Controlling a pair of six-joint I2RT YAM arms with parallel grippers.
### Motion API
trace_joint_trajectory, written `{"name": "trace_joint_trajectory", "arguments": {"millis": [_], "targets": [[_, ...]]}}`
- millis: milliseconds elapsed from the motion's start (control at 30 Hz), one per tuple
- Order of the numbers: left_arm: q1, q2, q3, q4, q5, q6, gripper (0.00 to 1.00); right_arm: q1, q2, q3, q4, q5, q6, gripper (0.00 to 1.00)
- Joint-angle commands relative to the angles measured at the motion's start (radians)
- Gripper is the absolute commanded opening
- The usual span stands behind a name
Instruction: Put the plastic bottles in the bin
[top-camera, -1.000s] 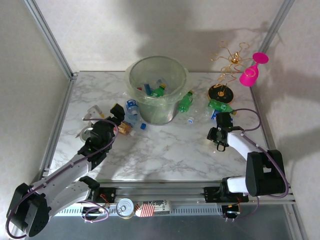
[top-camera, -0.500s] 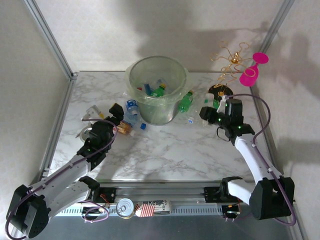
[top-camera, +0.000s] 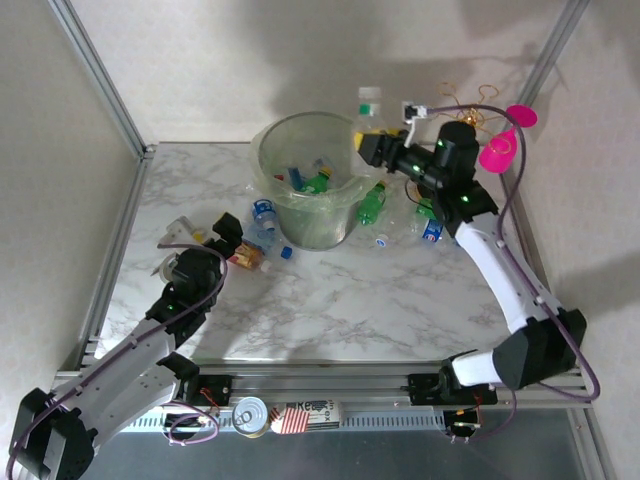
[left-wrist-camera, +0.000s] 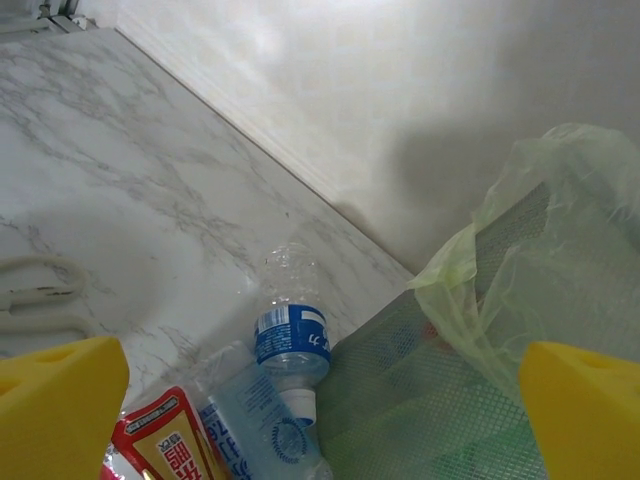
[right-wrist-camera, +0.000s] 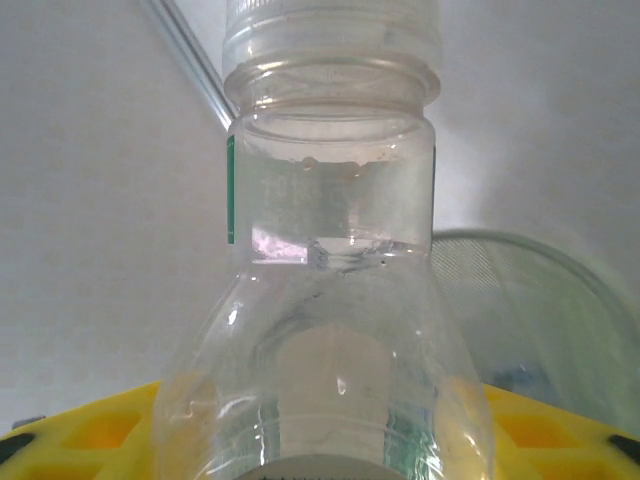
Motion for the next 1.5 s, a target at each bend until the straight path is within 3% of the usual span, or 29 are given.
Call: {"name": "trace_joint_trajectory", "arguments": {"millis": [0, 267, 500, 767, 867, 1100, 1467], "targets": [[0.009, -0.021, -0.02, -0.029, 0.034, -0.01, 1.0, 0.047, 0.103, 0.098, -0.014, 0.054, -0.047, 0.43], [0.011, -0.056, -0.021, -0.083, 0.042, 0.002, 1.0, 0.144, 0.372, 0.377, -0.208, 0.171, -0.135, 0.44], [0.012, -0.093, -0.032, -0.11, 0.024, 0.008, 1.0, 0.194, 0.459, 0.474, -0.298, 0.233, -0.185, 0.5], [0.015, -0.091, -0.027, -0.109, 0.029, 0.012, 0.99, 0.216, 0.454, 0.509, -0.317, 0.28, -0.196, 0.95], [0.015, -0.088, -0.028, -0.11, 0.029, -0.006, 1.0, 0.216, 0.433, 0.505, -0.311, 0.287, -0.198, 0.99], [0.015, -0.073, -0.038, -0.14, -0.027, -0.168, 1.0, 0.216, 0.301, 0.386, -0.231, 0.341, -0.199, 0.99], [0.014, 0.08, -0.088, -0.158, -0.008, -0.452, 1.0, 0.217, -0.08, -0.101, -0.035, 0.652, -0.187, 0.99]]}}
